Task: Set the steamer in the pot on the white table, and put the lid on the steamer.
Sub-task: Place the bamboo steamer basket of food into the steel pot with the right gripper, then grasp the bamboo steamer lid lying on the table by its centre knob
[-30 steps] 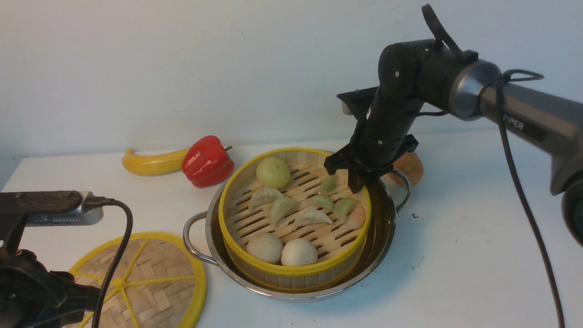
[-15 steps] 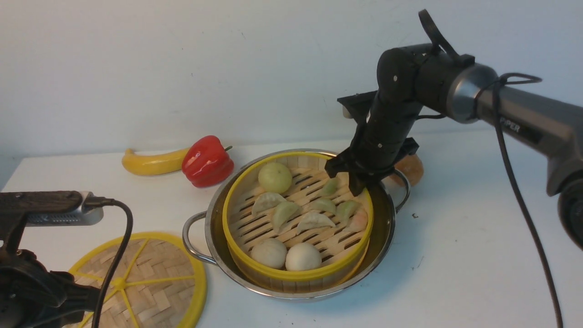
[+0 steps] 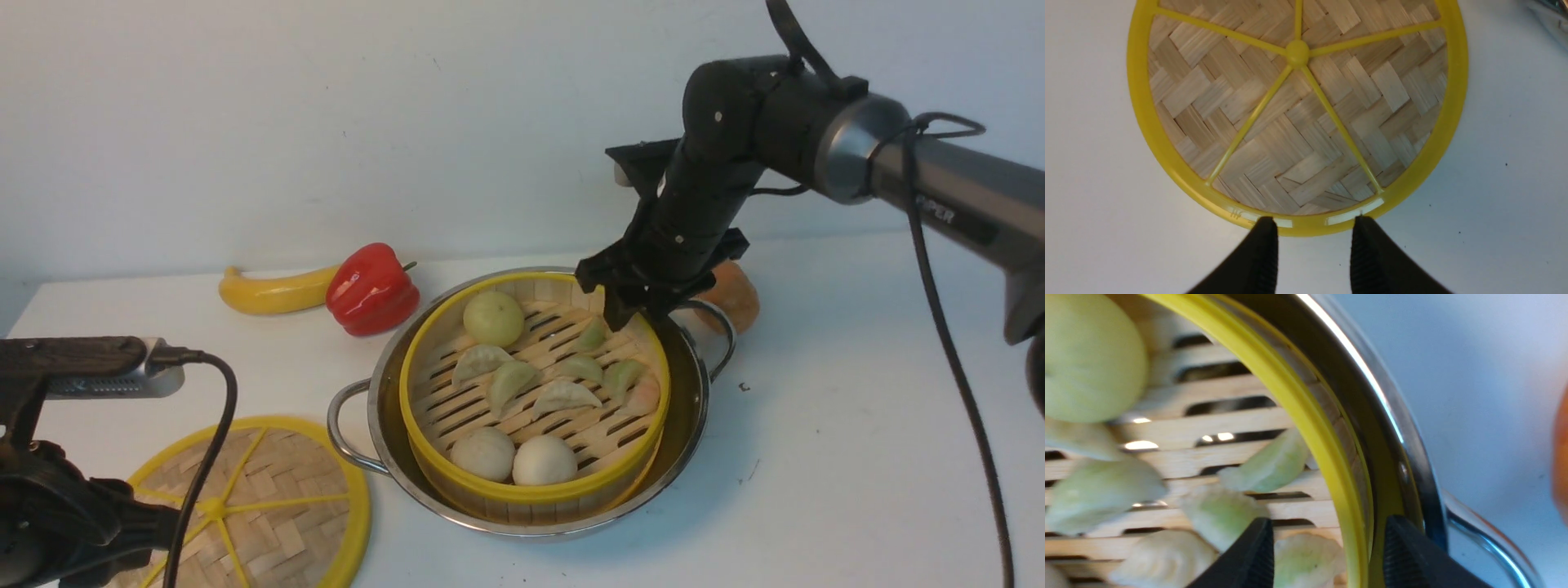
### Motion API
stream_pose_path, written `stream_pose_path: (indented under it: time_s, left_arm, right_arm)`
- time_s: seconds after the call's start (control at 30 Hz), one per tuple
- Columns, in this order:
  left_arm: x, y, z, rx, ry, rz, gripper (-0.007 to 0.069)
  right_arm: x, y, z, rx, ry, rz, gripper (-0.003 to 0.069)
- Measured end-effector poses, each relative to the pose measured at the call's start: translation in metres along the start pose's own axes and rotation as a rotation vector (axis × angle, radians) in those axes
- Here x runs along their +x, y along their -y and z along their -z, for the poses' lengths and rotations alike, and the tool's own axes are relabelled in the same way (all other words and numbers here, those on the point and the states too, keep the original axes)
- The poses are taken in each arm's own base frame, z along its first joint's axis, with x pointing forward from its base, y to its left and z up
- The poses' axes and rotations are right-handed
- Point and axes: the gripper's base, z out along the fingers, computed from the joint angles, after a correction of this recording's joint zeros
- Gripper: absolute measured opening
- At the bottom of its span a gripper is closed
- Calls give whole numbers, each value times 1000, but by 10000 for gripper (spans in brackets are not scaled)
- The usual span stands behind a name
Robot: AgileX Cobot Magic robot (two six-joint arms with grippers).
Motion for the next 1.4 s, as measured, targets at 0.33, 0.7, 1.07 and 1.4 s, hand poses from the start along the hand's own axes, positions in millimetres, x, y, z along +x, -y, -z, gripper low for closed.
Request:
stream_pose_path:
  time_s: [0.33, 0.7, 1.07, 1.4]
  left_arm:
    - [-19, -3, -11, -17, 132, -1, 288]
    - [-42, -8, -76, -21, 15, 16, 471]
    - [-67, -11, -114, -12, -108, 24, 479]
    - [-61, -11, -134, 0, -195, 40, 479]
  right_arm:
    - [5, 12, 151, 20, 306, -22, 372]
    - [142, 41, 286, 229, 463, -69, 372]
    - [292, 17, 295, 252, 520, -72, 374]
    - [327, 16, 269, 218, 486, -141, 374]
